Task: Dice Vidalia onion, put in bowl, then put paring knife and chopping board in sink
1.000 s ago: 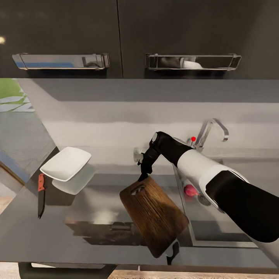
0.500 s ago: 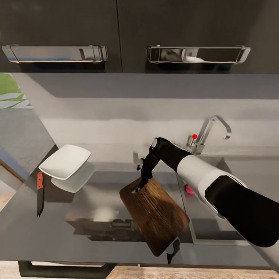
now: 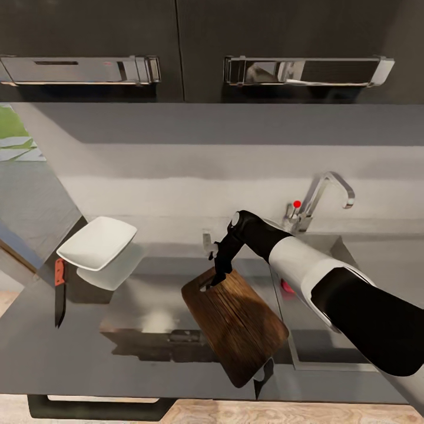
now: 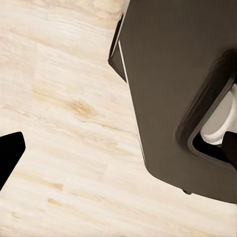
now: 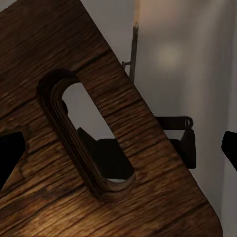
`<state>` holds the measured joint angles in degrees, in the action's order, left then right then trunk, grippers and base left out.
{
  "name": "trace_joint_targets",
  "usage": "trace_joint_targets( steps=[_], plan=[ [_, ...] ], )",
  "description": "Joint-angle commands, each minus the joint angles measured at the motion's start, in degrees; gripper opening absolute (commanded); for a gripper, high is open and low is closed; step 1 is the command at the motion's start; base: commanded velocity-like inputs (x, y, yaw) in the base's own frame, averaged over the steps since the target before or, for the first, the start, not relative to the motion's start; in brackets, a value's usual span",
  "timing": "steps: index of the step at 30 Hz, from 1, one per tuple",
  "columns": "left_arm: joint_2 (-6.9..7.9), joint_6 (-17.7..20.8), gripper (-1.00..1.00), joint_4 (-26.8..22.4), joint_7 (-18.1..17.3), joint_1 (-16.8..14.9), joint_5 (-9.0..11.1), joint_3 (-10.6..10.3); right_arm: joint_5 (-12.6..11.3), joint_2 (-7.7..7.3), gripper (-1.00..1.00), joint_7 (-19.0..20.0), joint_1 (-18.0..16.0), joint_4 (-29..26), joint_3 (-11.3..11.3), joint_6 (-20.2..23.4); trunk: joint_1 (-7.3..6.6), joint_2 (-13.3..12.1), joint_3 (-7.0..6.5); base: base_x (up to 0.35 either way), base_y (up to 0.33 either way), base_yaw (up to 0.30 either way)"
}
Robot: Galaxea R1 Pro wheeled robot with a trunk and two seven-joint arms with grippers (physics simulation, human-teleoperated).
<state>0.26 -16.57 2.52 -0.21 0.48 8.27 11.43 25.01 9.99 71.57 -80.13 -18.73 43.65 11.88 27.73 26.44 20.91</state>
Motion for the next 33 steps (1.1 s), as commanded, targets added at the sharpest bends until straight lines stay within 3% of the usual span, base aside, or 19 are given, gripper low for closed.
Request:
trace_joint_targets(
  steps=[1,33],
  plan=[
    [0.0,-0.31,1.0,0.12,-0.05,-0.04,0.35,-0.01,0.17,0.01,1.0,0.23,-0.02,-0.08,-0.04,0.6,0.03,0.08,0.1,0.0,0.0,0.0],
    [-0.09,-0.3,1.0,0.12,-0.05,-0.04,0.31,-0.01,0.56,0.01,1.0,0.32,-0.02,-0.99,-0.14,1.04,0.03,0.08,0.16,0.0,0.0,0.0]
  ],
)
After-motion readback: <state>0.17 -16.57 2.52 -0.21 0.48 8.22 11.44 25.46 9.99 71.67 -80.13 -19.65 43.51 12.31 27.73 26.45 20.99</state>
